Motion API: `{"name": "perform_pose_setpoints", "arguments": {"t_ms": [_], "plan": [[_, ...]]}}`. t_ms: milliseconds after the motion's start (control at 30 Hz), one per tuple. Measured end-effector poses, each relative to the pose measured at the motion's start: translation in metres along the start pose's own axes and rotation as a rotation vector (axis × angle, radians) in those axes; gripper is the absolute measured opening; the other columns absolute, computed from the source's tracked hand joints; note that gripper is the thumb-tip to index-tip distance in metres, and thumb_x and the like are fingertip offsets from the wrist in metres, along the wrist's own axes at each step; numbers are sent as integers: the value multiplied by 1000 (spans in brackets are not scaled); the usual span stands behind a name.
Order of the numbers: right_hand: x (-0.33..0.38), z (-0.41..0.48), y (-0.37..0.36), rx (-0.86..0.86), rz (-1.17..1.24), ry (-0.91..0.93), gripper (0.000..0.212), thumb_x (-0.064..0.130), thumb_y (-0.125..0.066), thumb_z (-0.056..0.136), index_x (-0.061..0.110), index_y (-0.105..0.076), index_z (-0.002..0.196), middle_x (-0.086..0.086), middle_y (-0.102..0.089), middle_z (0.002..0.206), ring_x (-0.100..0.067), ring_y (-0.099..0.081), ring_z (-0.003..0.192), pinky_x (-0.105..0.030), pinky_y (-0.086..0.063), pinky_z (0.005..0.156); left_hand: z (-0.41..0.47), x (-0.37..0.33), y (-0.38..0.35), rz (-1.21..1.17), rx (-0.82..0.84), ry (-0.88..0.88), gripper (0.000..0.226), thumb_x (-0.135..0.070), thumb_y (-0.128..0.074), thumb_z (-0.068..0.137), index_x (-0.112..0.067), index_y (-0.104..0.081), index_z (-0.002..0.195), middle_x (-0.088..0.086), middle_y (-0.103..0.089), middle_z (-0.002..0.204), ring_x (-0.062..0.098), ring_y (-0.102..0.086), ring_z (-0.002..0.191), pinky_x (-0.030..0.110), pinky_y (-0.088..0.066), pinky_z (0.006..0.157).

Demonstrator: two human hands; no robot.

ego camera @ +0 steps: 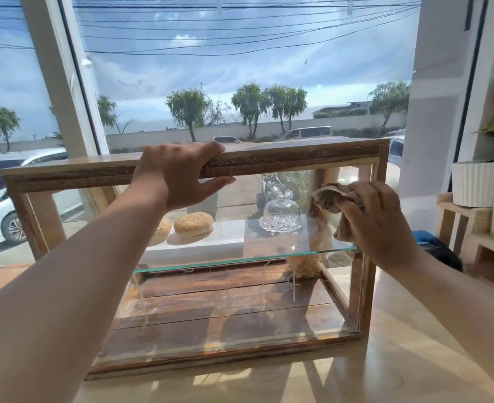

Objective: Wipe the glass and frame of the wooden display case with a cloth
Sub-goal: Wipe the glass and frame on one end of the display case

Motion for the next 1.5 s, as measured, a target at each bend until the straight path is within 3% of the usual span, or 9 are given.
{"name": "perform_pose_setpoints", "arguments": {"t_ms": [133,333,533,800,967,1100,1200,1333,1500], "plan": [[12,-24,0,69,-2,122,45,10,-73,77,8,-46,113,-18,-44,123,-38,-46,106,-46,-49,85,0,-1,1,3,-8,-6,58,-74,-31,87,-32,-52,121,-7,-70,91,23,-67,72,28,-49,56],[-20,28,2,-65,-25,5,29,12,-64,89,7,-48,112,-20,-42,125,-40,-43,109,-45,-41,91,0,-1,0,-2,4,-7,59,-74,-30,87,-32,-52,121,-8,-70,92,24,-67,72,28,-49,56],[20,-43,-2,159,17,176,61,12,-83,66,9,-47,115,-18,-44,123,-37,-46,107,-47,-52,84,0,0,-1,-1,6,-4,63,-76,-24,86,-33,-49,124,-7,-70,92,24,-67,74,30,-52,59],[-11,40,4,-67,-29,101,18,19,-48,101,11,-49,117,-18,-44,124,-38,-45,106,-48,-50,84,0,-1,3,-2,-58,-17,57,-73,-32,86,-31,-55,116,-10,-71,87,22,-67,67,22,-34,51],[11,-12,-4,59,-1,183,52,15,-78,72,12,-48,113,-18,-44,123,-37,-46,106,-47,-55,79,-1,-1,2,15,-91,-17,56,-73,-32,87,-30,-57,113,-11,-71,86,21,-67,65,21,-31,50],[29,-34,-1,225,87,316,64,13,-86,55,15,-49,108,-14,-46,122,-34,-45,107,-46,-57,80,-1,0,0,2,-81,-17,57,-74,-31,87,-31,-56,114,-11,-70,92,20,-68,72,26,-43,53],[15,9,2,66,104,188,46,16,-76,71,13,-49,109,-14,-44,123,-34,-44,110,-44,-50,89,-1,-1,-1,-1,-67,-16,57,-75,-31,87,-32,-55,116,-11,-71,93,20,-68,72,27,-46,55],[13,50,-2,-108,1,113,29,16,-70,87,13,-54,111,-14,-45,123,-34,-43,108,-45,-50,84,-1,0,0,-13,-48,3,59,-76,-29,86,-33,-54,117,-11,-71,94,22,-68,73,28,-46,57],[43,0,-10,-48,68,190,36,21,-72,80,15,-52,110,-13,-46,122,-33,-46,108,-41,-52,82,-1,-1,0,-6,-28,4,60,-76,-28,85,-32,-54,118,-11,-70,94,22,-68,73,28,-45,56]]}}
Point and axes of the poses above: each hand's wrist, its own z-axis towards the middle knuckle, its own y-axis out of the back of the hand, x = y × z, the point moved 5 cm from there along z, towards the middle knuckle
